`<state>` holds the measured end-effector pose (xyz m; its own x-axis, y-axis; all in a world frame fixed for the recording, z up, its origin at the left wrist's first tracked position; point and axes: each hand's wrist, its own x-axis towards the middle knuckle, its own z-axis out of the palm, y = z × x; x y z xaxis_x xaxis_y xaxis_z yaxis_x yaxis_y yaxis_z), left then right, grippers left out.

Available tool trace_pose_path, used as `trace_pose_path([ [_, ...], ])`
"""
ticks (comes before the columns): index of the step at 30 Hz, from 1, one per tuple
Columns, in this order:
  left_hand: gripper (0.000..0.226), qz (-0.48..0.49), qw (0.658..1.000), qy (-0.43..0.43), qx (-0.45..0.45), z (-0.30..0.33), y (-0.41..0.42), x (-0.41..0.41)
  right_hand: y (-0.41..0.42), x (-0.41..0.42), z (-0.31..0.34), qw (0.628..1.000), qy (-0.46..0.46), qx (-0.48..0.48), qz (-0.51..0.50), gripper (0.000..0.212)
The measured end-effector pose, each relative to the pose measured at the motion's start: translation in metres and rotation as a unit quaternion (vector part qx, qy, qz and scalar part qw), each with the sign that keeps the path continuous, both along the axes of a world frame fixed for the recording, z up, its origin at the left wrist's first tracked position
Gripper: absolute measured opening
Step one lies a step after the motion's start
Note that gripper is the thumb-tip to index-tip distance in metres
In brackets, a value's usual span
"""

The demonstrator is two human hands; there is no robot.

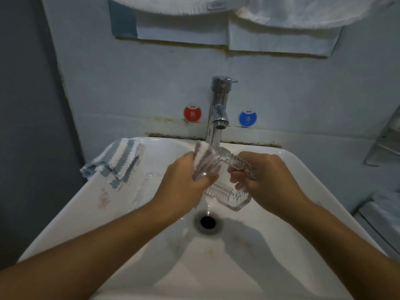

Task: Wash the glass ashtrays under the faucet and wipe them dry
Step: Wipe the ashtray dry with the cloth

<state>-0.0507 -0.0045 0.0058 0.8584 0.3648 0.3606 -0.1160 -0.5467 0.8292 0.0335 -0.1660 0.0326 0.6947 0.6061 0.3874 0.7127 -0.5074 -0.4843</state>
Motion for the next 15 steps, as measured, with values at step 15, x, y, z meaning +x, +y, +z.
trace_pose_path([
  [15, 0.022, -0.003, 0.935, -0.009, -0.354, -0.01, -0.01, 0.01, 0.009, -0.001, -0.014, 0.978, 0.057, 0.199, -0.03, 0.011],
])
